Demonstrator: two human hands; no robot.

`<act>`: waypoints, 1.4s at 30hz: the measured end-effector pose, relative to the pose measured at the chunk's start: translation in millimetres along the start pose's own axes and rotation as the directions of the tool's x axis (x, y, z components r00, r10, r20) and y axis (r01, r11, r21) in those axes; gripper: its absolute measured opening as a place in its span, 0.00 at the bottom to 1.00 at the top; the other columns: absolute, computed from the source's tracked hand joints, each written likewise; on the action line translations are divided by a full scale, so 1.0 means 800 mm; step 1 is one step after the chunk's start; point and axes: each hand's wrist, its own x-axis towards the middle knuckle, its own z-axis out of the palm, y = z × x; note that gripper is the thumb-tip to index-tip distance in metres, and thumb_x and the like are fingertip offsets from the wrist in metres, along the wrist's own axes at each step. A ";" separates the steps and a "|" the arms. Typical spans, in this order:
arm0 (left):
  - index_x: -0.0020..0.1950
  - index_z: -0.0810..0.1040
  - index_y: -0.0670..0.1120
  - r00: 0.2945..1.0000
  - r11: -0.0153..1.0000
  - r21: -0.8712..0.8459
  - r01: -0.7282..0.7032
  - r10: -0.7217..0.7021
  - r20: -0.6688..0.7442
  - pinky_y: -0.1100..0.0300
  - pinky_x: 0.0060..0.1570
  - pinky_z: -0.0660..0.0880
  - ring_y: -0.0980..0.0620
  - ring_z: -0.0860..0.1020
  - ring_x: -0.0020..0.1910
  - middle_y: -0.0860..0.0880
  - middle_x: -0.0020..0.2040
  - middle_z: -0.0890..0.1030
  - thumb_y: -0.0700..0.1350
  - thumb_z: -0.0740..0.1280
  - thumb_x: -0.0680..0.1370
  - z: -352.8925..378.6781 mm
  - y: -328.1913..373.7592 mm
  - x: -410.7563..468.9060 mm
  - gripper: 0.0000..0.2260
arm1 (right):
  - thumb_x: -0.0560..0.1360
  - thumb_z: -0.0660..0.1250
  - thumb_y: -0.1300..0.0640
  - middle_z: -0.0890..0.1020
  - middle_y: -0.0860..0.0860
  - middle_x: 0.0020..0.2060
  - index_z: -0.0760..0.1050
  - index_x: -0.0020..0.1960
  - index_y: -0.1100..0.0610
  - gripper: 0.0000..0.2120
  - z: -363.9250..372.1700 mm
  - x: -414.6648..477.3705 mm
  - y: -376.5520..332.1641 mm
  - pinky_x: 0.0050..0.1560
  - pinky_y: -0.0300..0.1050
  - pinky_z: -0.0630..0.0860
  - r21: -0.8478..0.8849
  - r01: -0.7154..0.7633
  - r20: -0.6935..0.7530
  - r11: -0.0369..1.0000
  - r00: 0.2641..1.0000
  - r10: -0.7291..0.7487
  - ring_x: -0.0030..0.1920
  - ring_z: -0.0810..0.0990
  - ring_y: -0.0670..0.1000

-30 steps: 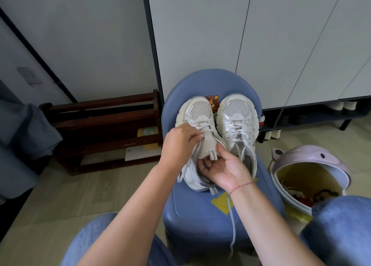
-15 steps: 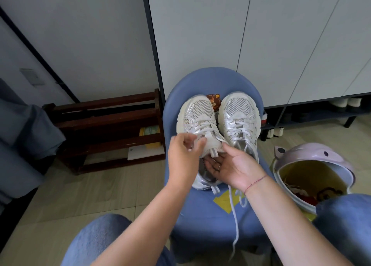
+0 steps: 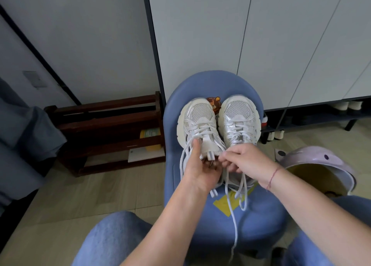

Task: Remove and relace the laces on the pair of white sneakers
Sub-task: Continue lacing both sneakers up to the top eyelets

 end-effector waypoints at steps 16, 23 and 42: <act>0.32 0.84 0.34 0.991 0.991 -0.130 0.012 0.005 0.133 0.52 0.47 0.78 0.43 0.85 0.32 0.37 0.38 0.84 0.51 0.65 0.80 0.005 0.012 0.017 0.25 | 0.68 0.75 0.62 0.80 0.46 0.40 0.81 0.42 0.55 0.05 0.016 0.065 -0.005 0.40 0.28 0.71 -0.190 0.414 -0.205 0.890 0.870 -0.449 0.37 0.77 0.43; 0.49 0.81 0.35 0.991 0.993 -0.121 -0.016 0.031 0.129 0.50 0.49 0.77 0.42 0.85 0.39 0.36 0.44 0.85 0.49 0.65 0.80 0.006 0.009 0.020 0.17 | 0.67 0.76 0.60 0.80 0.45 0.38 0.83 0.40 0.53 0.04 0.015 0.073 -0.004 0.42 0.27 0.69 -0.203 0.437 -0.223 0.876 0.851 -0.476 0.39 0.76 0.40; 0.57 0.80 0.41 0.996 0.990 -0.112 -0.087 0.085 -0.022 0.56 0.35 0.82 0.48 0.83 0.42 0.43 0.43 0.86 0.48 0.73 0.75 0.002 0.008 0.016 0.15 | 0.74 0.69 0.57 0.74 0.45 0.50 0.78 0.49 0.52 0.04 -0.062 0.065 0.002 0.42 0.33 0.69 -0.506 0.196 -0.343 0.840 0.848 -0.405 0.39 0.76 0.43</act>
